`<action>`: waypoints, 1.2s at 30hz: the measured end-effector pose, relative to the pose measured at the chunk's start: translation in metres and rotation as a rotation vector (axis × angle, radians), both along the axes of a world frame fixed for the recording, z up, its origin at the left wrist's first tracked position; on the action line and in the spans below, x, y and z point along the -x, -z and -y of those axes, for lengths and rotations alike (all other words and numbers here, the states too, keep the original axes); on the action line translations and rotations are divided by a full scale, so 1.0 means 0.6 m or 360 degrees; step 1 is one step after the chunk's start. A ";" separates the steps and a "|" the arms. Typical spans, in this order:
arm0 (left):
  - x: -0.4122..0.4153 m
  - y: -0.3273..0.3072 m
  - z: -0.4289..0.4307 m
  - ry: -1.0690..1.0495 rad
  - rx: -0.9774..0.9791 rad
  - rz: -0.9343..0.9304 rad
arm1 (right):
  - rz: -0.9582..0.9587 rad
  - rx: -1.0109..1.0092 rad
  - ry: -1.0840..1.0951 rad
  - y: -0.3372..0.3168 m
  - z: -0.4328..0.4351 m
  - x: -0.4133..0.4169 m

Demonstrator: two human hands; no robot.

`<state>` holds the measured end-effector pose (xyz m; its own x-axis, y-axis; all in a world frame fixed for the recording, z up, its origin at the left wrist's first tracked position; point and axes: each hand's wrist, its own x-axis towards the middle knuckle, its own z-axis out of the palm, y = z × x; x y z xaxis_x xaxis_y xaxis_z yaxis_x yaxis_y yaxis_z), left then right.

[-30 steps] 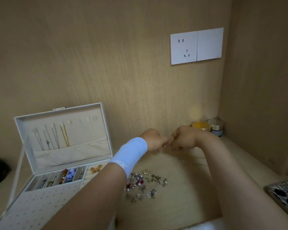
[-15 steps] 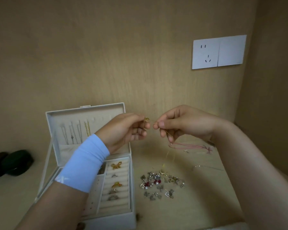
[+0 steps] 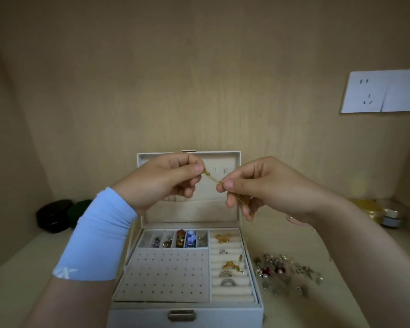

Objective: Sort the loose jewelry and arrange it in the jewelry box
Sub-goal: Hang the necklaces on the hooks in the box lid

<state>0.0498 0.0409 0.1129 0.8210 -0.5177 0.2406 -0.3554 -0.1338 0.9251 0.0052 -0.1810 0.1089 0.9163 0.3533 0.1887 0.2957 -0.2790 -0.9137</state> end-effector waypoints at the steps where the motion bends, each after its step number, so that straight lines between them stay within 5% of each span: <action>1: -0.003 -0.003 -0.009 -0.0043 0.0026 -0.0007 | 0.0002 -0.0004 0.0006 -0.002 -0.015 -0.005; 14: -0.034 0.015 -0.082 -0.0375 -0.0445 0.0075 | -0.0086 0.0271 0.0144 0.034 -0.127 -0.077; 25: -0.046 0.023 -0.069 -0.0289 -0.0882 -0.0027 | -0.0036 -0.0114 0.0120 0.038 -0.122 -0.087; 31: -0.062 0.048 -0.046 0.0046 -0.0048 -0.0491 | 0.0101 -0.0099 0.0253 0.044 -0.107 -0.099; 36: -0.070 0.071 -0.029 0.0032 0.0046 -0.0568 | 0.0176 0.0078 0.0420 0.060 -0.089 -0.113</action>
